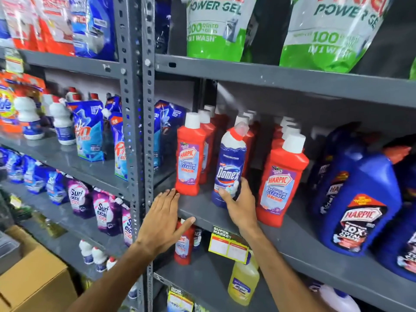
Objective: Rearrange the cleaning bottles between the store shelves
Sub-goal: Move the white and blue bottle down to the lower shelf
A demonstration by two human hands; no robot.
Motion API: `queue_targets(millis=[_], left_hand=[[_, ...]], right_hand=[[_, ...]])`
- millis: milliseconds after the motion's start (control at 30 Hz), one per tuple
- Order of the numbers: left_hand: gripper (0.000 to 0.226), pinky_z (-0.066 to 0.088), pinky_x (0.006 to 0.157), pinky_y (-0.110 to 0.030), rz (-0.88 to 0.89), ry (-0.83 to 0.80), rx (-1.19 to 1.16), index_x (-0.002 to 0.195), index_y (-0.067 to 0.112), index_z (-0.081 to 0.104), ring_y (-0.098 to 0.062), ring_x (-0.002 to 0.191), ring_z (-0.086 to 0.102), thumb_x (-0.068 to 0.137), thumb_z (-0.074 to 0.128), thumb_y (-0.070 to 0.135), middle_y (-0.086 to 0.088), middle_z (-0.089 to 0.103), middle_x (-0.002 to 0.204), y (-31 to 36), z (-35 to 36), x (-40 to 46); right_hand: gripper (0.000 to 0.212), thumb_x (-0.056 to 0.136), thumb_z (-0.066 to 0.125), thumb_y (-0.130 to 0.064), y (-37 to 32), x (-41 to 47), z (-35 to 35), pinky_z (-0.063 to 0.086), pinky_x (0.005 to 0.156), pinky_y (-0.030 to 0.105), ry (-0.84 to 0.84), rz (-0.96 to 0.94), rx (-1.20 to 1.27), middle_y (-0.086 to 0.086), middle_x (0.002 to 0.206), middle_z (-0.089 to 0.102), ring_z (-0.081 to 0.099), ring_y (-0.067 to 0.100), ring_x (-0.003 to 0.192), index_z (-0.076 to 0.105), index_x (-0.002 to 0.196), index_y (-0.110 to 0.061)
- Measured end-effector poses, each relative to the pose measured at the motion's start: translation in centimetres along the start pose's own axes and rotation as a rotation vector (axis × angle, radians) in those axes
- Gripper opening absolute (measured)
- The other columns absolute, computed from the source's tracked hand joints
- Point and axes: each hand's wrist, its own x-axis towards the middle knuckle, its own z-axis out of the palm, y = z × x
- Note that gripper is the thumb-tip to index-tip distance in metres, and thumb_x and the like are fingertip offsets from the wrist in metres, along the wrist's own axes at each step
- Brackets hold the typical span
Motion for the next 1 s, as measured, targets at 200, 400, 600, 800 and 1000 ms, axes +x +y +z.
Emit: queue_targets(millis=[200,400,600,800,1000], left_hand=[[0.097,0.006,0.132,-0.041,-0.003,-0.007,0.017,0.159,-0.003,0.029,-0.034,0.158,0.026,0.101,0.026,0.075,-0.022,0.034,0.167,0.4,-0.3,0.0],[0.098,0.005,0.133,-0.042,0.002,-0.041,0.005,0.161,-0.002,0.024,-0.032,0.16,0.02,0.101,0.025,0.076,-0.021,0.029,0.169,0.3,-0.5,-0.1],[0.093,0.005,0.133,-0.045,0.041,-0.042,-0.041,0.163,-0.002,0.012,-0.032,0.162,0.009,0.105,0.028,0.069,-0.022,0.015,0.173,0.1,-0.8,-1.2],[0.093,0.011,0.13,-0.047,0.166,0.017,-0.054,0.162,-0.005,0.013,-0.035,0.162,0.007,0.105,0.034,0.064,-0.024,0.008,0.173,-0.5,2.4,-6.9],[0.093,0.012,0.127,-0.047,0.179,-0.113,-0.009,0.16,-0.008,0.015,-0.04,0.16,0.013,0.105,0.029,0.065,-0.027,0.011,0.171,-1.8,5.7,-11.0]], right_hand=[[0.054,0.09,0.085,-0.021,0.0,0.5,-0.1,0.048,0.074,-0.001,-0.009,0.004,-0.054,-0.007,0.118,0.07,0.064,-0.01,0.099,0.058,0.136,-0.016],[0.054,0.09,0.085,-0.021,-0.3,0.1,-0.2,0.052,0.084,0.015,-0.003,0.036,-0.065,0.001,0.127,0.072,0.07,0.012,0.107,0.058,0.136,-0.014],[0.058,0.087,0.088,-0.022,-0.8,-2.3,0.4,0.059,0.104,0.049,0.001,0.062,-0.038,0.004,0.13,0.075,0.073,0.019,0.117,0.06,0.136,-0.015],[0.059,0.075,0.083,-0.049,-1.9,-7.3,0.9,0.061,0.099,0.049,0.023,-0.021,-0.006,-0.007,0.121,0.079,0.076,0.012,0.11,0.063,0.125,-0.028],[0.042,0.075,0.083,-0.044,-1.9,-12.2,1.3,0.063,0.087,0.034,0.017,-0.059,-0.011,-0.026,0.111,0.078,0.077,0.003,0.1,0.062,0.111,-0.054]])
